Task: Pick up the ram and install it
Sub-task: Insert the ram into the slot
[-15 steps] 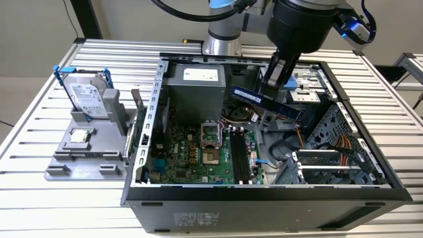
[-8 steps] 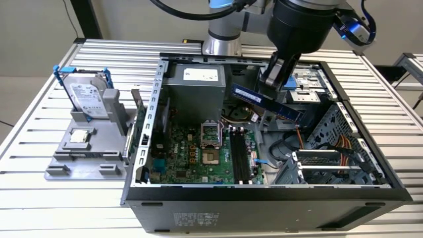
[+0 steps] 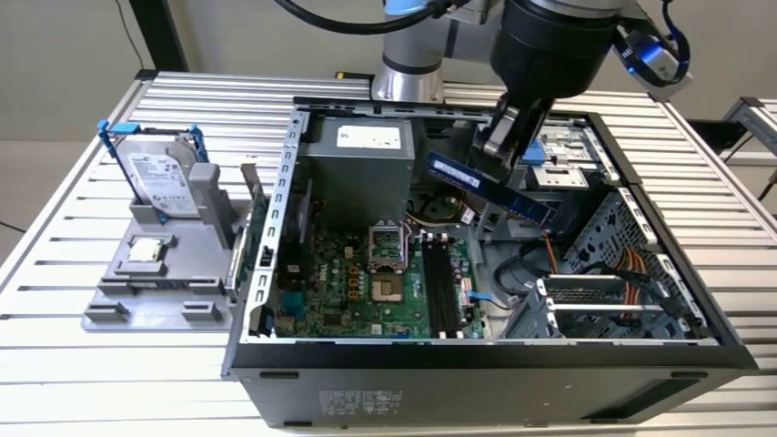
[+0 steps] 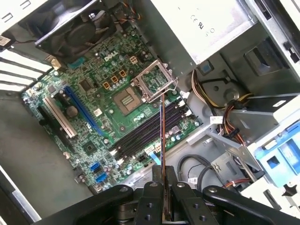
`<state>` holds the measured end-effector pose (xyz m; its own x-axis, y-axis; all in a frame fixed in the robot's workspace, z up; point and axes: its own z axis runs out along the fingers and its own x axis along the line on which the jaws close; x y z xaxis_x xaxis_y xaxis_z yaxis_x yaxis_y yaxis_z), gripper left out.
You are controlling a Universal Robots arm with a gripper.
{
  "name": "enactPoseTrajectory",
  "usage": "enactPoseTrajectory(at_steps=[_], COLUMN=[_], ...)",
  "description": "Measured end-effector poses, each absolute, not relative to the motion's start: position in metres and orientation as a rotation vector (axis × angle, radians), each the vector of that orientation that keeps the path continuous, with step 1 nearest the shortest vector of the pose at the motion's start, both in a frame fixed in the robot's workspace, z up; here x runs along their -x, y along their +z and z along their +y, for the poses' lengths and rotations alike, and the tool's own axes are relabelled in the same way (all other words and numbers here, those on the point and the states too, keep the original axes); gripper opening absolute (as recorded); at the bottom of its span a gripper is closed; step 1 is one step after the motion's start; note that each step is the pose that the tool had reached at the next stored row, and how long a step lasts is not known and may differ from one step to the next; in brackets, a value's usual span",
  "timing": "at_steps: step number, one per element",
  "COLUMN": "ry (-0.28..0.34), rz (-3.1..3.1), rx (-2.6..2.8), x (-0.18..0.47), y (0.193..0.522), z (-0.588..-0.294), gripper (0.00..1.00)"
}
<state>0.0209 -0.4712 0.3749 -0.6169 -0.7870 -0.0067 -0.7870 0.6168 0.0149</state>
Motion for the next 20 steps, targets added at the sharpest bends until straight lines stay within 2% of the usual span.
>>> enactPoseTrajectory(at_steps=[20], ry=[-0.026], rz=[-2.916], rx=[-1.171], x=[-0.0209], y=[0.3749], z=[-0.4712], gripper=[0.00])
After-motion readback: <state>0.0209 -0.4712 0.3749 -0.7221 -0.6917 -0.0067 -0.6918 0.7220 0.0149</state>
